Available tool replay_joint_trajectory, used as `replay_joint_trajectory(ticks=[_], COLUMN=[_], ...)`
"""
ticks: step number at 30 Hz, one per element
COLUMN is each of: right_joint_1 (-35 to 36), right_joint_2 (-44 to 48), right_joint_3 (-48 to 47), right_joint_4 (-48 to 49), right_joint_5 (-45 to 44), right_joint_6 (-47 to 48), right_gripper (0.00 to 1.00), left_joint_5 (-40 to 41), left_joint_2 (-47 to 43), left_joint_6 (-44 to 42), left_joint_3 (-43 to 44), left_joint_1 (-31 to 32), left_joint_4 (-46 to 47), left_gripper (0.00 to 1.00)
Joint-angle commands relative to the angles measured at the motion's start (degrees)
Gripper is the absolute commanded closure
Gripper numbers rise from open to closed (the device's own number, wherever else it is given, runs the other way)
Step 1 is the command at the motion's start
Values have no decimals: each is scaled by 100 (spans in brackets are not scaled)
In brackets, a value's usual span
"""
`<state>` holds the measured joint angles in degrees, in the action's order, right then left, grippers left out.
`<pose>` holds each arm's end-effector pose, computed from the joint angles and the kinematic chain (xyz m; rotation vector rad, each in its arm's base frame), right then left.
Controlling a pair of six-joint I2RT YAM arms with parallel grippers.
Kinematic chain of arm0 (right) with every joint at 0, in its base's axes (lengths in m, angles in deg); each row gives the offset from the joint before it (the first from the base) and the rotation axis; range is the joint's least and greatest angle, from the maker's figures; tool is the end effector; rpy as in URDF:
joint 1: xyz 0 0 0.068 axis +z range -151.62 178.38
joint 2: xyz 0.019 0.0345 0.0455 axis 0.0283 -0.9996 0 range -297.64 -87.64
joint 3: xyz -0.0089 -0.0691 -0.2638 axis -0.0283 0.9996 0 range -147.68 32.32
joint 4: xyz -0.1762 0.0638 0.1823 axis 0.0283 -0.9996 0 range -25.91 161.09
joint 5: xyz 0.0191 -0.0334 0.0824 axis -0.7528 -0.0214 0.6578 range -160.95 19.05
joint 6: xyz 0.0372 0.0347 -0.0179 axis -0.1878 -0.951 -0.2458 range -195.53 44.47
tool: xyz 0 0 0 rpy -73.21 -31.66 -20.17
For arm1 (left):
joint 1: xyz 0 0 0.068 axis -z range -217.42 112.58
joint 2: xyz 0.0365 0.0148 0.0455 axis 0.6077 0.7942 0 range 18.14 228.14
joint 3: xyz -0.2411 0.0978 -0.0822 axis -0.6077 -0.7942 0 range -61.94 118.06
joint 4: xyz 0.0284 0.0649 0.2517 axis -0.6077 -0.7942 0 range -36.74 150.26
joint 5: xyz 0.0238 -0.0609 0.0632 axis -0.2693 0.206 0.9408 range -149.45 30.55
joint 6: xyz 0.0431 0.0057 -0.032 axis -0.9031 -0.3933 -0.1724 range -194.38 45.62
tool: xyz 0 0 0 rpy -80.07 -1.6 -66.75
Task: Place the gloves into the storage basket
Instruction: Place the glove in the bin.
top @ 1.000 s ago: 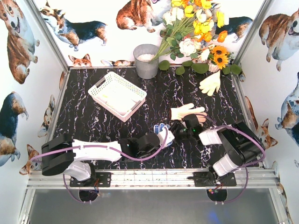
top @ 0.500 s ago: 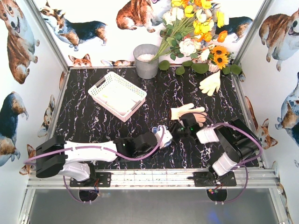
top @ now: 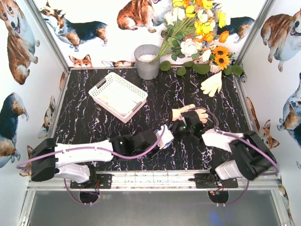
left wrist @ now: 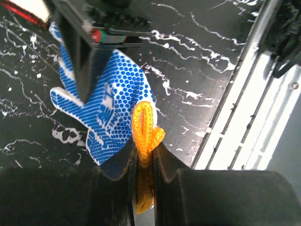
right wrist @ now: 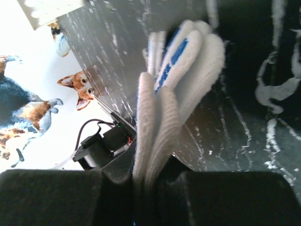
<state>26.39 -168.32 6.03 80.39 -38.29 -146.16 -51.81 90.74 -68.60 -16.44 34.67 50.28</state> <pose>0.2047 0.1306 0.1362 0.6804 2.6485 1.3692 0.0887 -0.2590 0.2413 1.1823 1.9481 -0.5941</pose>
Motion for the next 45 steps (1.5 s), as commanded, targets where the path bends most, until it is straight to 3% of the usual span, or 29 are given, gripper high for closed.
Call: replay_joint_trajectory(ticks=[1, 5, 8, 13, 17, 33, 45], right_joint_1=[-32, -32, -33, -32, -32, 129, 336], right_joint_2=[674, 1104, 1131, 664, 23, -2988, -5179], right_joint_3=[-640, -1211, -1824, -3175, -4252, -6914, -8846], right_joint_4=[-975, -1990, -2540, -3198, -3321, -1345, 71], right_joint_5=[-409, -615, -632, -500, -294, 890, 1734], right_joint_6=[610, 1096, 1449, 2130, 2641, 3196, 3081], right_gripper=[100, 100, 100, 100, 100, 100, 100], left_joint_5=[-589, -147, -268, -632, -398, -549, -592], left_joint_2=[179, 125, 92, -131, -143, 282, 870], left_joint_6=[24, -14, -122, -375, -486, -906, -903], left_joint_3=[512, 730, 983, 1375, 1863, 2228, 2249], left_joint_1=[15, -78, -282, -541, -914, -2676, -3556], left_joint_4=[-491, -708, -1034, -1406, -1825, -1956, -1680], left_gripper=[100, 100, 100, 100, 100, 100, 100])
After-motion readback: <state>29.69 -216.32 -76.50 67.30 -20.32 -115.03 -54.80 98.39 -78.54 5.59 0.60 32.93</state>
